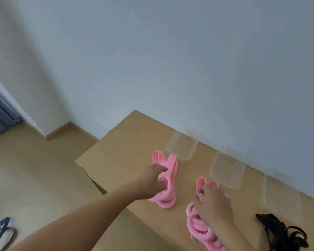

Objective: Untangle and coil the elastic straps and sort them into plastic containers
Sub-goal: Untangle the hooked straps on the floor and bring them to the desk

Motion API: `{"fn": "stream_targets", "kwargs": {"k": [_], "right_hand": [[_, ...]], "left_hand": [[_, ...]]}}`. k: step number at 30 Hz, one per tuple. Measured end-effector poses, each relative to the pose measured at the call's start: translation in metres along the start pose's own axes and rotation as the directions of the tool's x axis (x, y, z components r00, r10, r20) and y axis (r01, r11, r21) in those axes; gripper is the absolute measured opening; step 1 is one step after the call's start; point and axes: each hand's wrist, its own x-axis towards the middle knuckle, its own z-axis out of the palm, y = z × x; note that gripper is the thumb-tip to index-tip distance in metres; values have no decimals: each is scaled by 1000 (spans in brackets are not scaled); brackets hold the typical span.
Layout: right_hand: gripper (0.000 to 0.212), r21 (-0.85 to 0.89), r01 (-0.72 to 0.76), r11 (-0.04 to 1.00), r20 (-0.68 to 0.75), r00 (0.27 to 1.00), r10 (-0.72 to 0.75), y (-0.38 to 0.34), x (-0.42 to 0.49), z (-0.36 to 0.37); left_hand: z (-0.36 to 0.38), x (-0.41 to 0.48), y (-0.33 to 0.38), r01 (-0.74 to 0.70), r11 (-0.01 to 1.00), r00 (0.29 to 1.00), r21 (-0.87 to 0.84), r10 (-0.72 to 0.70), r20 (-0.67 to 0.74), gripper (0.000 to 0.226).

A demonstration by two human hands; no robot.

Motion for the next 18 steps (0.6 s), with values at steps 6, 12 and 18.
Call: {"fn": "stream_targets", "kwargs": {"k": [6, 12, 18], "right_hand": [[38, 167, 227, 960, 123, 961, -248, -135, 12, -9], [46, 336, 472, 815, 171, 820, -546, -315, -47, 3], [42, 473, 607, 639, 229, 615, -754, -436, -125, 28]], "left_hand": [[-59, -98, -86, 130, 939, 949, -320, -211, -235, 51], [-91, -248, -208, 216, 812, 745, -543, -496, -446, 47], [-75, -388, -293, 64, 554, 496, -830, -739, -455, 21]]}}
